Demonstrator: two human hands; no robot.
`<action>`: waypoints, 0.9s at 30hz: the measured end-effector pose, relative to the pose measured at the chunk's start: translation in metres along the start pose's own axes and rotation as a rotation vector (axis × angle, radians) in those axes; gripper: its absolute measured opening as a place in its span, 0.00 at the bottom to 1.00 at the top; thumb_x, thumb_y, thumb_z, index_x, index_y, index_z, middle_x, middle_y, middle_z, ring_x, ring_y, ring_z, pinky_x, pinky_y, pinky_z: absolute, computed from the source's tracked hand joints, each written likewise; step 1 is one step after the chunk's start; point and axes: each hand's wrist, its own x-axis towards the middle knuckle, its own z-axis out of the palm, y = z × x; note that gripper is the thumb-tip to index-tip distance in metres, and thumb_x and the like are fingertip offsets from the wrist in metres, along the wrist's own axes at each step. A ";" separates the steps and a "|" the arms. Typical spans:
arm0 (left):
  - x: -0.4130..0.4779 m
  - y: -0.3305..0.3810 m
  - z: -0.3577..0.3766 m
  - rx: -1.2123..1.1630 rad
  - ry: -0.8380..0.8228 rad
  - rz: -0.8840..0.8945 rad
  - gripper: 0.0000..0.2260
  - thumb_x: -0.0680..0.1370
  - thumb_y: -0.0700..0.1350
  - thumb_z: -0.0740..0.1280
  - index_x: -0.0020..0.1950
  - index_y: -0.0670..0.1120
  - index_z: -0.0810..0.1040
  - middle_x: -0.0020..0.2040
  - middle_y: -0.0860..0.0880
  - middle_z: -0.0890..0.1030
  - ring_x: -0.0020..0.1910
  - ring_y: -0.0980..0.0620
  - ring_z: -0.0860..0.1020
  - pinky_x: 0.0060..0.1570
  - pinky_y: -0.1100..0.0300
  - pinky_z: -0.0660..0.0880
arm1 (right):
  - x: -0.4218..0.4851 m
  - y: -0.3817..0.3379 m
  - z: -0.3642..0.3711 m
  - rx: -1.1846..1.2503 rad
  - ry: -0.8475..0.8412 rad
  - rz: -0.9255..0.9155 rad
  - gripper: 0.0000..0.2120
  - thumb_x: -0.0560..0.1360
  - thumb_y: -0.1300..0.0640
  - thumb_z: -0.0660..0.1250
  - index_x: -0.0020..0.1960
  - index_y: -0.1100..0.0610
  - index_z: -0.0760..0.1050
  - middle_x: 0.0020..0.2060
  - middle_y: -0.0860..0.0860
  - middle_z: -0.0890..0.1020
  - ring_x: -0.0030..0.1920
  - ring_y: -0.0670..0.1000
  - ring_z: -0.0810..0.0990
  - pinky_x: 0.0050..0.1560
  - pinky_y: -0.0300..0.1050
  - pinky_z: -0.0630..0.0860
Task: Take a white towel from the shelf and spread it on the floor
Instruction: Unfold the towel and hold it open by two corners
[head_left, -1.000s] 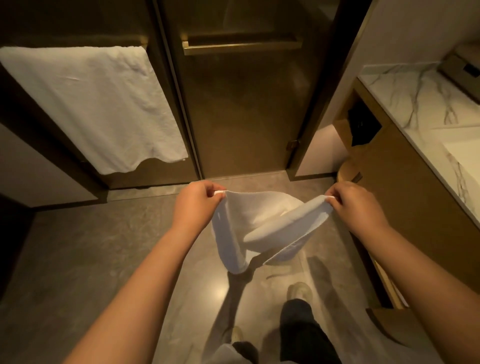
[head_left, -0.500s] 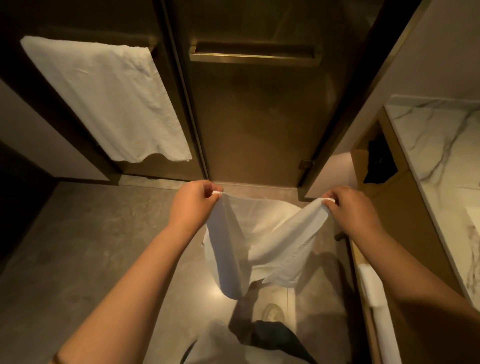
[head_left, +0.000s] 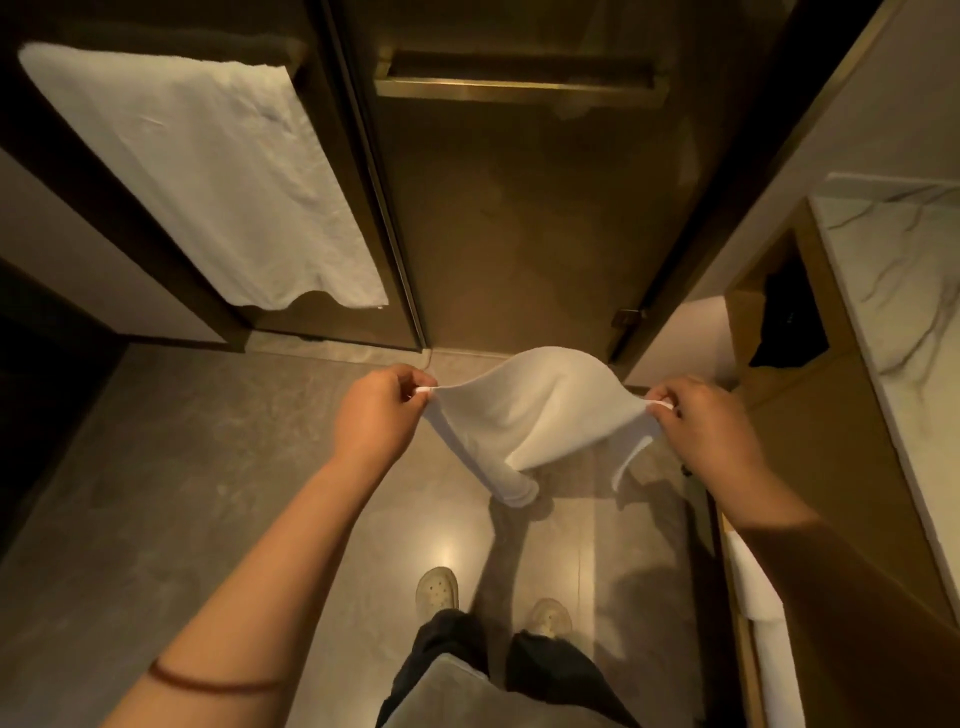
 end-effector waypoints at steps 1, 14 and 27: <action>0.006 -0.001 -0.002 -0.007 -0.004 0.005 0.04 0.76 0.45 0.68 0.48 0.52 0.82 0.42 0.55 0.82 0.40 0.56 0.78 0.40 0.60 0.74 | 0.001 -0.002 0.001 0.004 0.015 0.007 0.02 0.77 0.56 0.64 0.46 0.51 0.76 0.43 0.50 0.77 0.42 0.49 0.74 0.40 0.41 0.69; 0.072 -0.034 -0.011 -0.031 -0.097 0.101 0.05 0.75 0.44 0.68 0.45 0.54 0.81 0.36 0.59 0.77 0.35 0.61 0.75 0.31 0.65 0.67 | 0.033 -0.048 0.022 -0.077 -0.144 0.285 0.09 0.75 0.57 0.69 0.54 0.58 0.77 0.50 0.58 0.78 0.49 0.57 0.77 0.52 0.49 0.74; 0.103 -0.031 0.008 -0.021 -0.005 0.035 0.06 0.76 0.46 0.67 0.44 0.58 0.78 0.38 0.58 0.78 0.37 0.58 0.76 0.36 0.60 0.74 | 0.082 -0.005 0.024 0.012 0.003 0.115 0.06 0.78 0.54 0.64 0.52 0.55 0.76 0.46 0.54 0.79 0.44 0.53 0.76 0.47 0.44 0.72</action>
